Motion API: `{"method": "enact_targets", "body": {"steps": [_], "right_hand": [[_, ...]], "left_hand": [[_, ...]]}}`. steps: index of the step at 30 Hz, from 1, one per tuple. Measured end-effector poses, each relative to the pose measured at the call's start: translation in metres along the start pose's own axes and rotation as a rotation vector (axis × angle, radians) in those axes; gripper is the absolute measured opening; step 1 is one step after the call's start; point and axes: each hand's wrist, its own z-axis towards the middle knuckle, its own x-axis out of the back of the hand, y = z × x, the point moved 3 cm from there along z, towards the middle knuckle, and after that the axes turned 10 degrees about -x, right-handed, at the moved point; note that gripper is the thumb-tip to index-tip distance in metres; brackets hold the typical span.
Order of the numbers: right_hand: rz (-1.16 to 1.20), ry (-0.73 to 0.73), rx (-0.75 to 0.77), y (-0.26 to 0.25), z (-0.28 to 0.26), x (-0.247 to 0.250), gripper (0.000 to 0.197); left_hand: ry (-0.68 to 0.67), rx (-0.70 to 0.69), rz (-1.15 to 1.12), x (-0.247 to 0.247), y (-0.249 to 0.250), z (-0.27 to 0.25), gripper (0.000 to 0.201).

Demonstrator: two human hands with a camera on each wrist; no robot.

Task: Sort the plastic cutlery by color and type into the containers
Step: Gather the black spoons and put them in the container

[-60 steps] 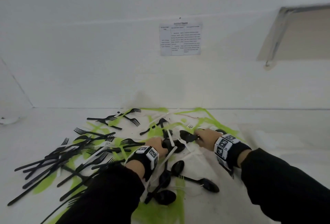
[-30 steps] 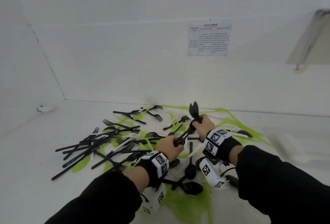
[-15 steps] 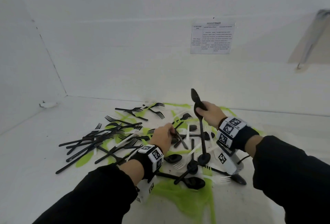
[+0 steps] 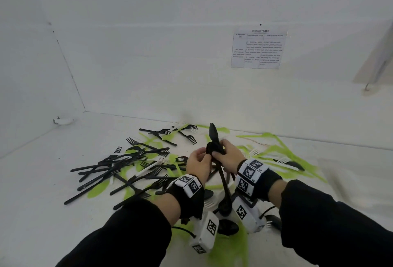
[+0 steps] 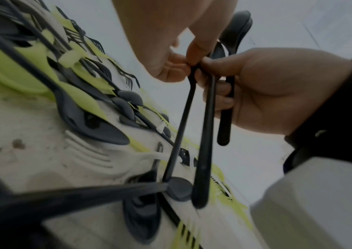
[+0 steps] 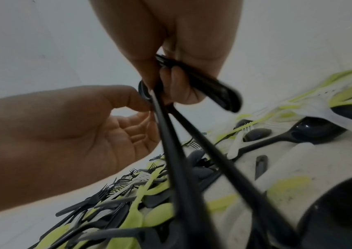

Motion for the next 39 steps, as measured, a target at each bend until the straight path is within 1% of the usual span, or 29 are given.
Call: {"method": "enact_targets", "body": {"steps": [2, 4, 5, 8, 9, 11, 14, 16, 18, 19, 21, 23, 26, 29, 32, 35, 39], "right_hand": [[0.034, 0.022, 0.001, -0.002, 0.003, 0.001, 0.018], [0.006, 0.061, 0.017, -0.002, 0.005, 0.002, 0.025], [-0.023, 0.08, 0.04, -0.003, 0.006, 0.002, 0.029], [-0.036, 0.091, 0.08, -0.003, 0.003, -0.001, 0.032], [-0.028, 0.086, 0.079, -0.002, 0.003, -0.003, 0.033], [-0.004, 0.077, 0.049, 0.0, 0.004, -0.007, 0.037], [0.087, 0.042, -0.024, 0.003, 0.004, -0.011, 0.037], [0.09, 0.06, -0.018, 0.004, 0.004, -0.012, 0.034], [0.0, 0.062, 0.02, 0.004, 0.007, -0.015, 0.034], [-0.049, 0.042, 0.038, 0.003, 0.007, -0.017, 0.035], [-0.062, -0.036, 0.058, -0.001, 0.004, -0.024, 0.033], [-0.005, -0.081, 0.079, -0.006, 0.001, -0.03, 0.029], [0.116, -0.036, 0.058, -0.01, -0.001, -0.033, 0.028], [0.169, -0.029, 0.044, -0.012, -0.002, -0.038, 0.026], [0.153, -0.011, 0.039, -0.015, -0.002, -0.046, 0.024], [0.13, 0.021, 0.039, -0.02, -0.002, -0.054, 0.025], [0.116, 0.001, 0.073, -0.03, -0.007, -0.068, 0.033]], "left_hand": [[0.01, -0.02, 0.071, 0.0, -0.001, 0.008, 0.025], [-0.003, -0.008, 0.048, -0.001, -0.001, 0.011, 0.021], [-0.015, 0.017, -0.009, -0.002, -0.001, 0.01, 0.017], [-0.053, 0.16, -0.252, -0.011, 0.001, 0.0, 0.012], [-0.089, 0.177, -0.252, -0.014, 0.001, -0.004, 0.011], [-0.154, 0.2, -0.162, -0.019, -0.007, -0.007, 0.019], [-0.136, 0.263, -0.141, -0.019, -0.019, -0.009, 0.031], [-0.044, 0.291, -0.187, -0.014, -0.022, -0.006, 0.028], [0.067, 0.269, -0.188, -0.005, -0.022, -0.001, 0.025], [0.089, 0.239, -0.186, -0.001, -0.021, 0.0, 0.024], [0.077, 0.168, -0.23, 0.003, -0.015, 0.002, 0.015], [0.074, 0.134, -0.299, 0.008, -0.008, 0.0, 0.02], [0.047, 0.162, -0.403, 0.017, -0.002, 0.001, 0.028], [0.027, 0.21, -0.427, 0.028, -0.005, 0.005, 0.029], [0.032, 0.234, -0.428, 0.037, -0.006, 0.009, 0.025], [0.033, 0.25, -0.427, 0.046, -0.01, 0.014, 0.024], [0.054, 0.227, -0.425, 0.063, -0.012, 0.024, 0.021]]}}
